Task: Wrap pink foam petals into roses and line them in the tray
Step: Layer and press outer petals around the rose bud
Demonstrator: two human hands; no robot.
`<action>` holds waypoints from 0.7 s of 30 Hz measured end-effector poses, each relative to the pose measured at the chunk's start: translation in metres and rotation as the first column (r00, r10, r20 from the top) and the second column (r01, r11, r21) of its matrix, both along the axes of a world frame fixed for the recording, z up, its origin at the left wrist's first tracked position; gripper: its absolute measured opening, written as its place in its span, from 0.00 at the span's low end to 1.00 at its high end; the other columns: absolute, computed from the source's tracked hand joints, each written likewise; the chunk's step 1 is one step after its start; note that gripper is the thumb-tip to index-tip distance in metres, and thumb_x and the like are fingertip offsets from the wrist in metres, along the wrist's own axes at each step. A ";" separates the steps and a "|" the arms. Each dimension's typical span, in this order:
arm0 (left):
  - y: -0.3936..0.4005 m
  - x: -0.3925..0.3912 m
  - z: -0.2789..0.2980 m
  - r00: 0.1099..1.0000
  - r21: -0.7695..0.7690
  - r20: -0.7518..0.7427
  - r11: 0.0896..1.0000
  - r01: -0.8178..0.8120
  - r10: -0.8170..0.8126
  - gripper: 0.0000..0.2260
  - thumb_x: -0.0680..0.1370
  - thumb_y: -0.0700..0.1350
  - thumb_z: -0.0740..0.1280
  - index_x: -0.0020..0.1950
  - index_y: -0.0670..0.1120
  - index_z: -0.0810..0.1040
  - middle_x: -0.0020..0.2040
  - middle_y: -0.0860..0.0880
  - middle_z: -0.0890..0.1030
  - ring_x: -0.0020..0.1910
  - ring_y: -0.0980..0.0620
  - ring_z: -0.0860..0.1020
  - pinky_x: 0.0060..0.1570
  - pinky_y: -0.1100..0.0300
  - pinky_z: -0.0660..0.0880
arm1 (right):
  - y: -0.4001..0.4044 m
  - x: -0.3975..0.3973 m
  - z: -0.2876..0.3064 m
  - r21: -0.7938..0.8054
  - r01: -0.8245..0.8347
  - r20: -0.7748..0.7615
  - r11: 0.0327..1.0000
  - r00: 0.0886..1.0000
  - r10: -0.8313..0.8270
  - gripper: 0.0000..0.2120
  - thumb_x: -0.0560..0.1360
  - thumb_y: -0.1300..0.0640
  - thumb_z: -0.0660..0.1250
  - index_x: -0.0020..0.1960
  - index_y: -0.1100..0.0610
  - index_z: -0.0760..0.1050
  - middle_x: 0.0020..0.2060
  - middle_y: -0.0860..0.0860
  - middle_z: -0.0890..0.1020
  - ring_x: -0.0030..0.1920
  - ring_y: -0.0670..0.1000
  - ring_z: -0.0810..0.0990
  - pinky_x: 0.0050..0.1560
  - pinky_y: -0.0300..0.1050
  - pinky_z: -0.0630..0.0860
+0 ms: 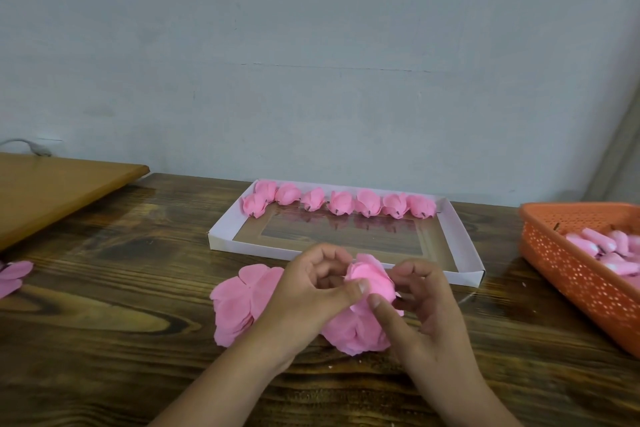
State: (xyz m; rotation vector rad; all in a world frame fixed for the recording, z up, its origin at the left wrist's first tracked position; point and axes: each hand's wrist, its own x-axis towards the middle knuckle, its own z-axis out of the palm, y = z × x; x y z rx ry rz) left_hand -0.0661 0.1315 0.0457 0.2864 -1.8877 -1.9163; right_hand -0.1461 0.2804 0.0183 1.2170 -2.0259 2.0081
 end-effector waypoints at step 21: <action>-0.001 0.005 0.006 0.998 -0.066 -0.005 0.996 0.064 -0.064 0.11 0.75 0.37 0.75 0.49 0.53 0.86 0.48 0.50 0.87 0.48 0.54 0.84 0.44 0.65 0.79 | -0.002 0.001 0.005 -0.167 -0.099 0.307 0.981 0.940 0.147 0.10 0.71 0.53 0.71 0.52 0.47 0.78 0.51 0.53 0.86 0.50 0.54 0.85 0.48 0.56 0.79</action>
